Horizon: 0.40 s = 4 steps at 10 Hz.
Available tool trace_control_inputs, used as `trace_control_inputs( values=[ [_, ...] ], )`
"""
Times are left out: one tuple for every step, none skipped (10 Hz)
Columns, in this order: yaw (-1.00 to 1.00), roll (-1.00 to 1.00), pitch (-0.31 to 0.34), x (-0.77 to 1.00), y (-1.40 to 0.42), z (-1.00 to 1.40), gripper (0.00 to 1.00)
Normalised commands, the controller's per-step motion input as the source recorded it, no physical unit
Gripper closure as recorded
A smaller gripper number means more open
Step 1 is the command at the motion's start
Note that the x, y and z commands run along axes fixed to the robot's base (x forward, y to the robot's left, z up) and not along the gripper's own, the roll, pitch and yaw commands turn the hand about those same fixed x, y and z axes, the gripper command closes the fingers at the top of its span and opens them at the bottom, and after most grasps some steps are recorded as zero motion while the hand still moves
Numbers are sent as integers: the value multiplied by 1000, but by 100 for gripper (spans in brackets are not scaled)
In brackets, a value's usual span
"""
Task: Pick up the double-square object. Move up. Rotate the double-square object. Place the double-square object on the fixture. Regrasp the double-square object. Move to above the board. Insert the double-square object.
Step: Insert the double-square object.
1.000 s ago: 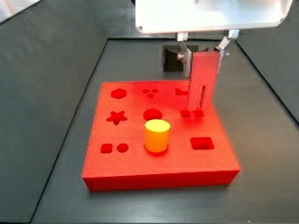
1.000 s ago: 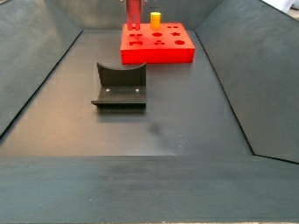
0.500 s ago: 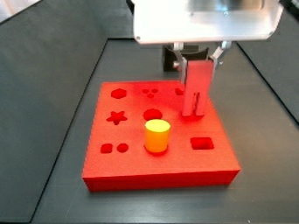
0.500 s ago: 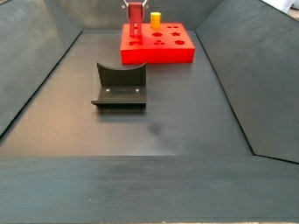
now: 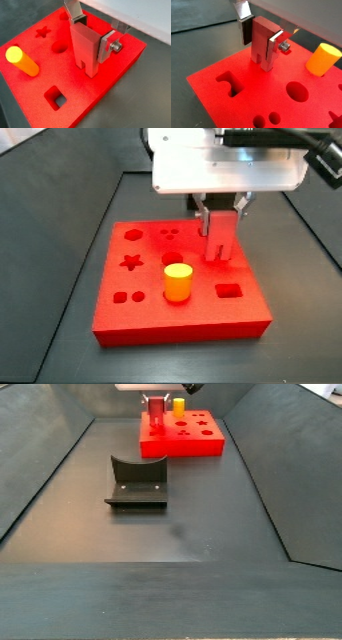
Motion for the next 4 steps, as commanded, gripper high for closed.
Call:
trace_control_inputs(
  values=[
    [0, 397, -187, -80, -283, -480, 100],
    [0, 411, -191, -109, -254, -449, 100],
    [-11, 0, 0, -6, 0, 0, 100],
    [0, 0, 0, 0, 0, 0, 100]
  ],
)
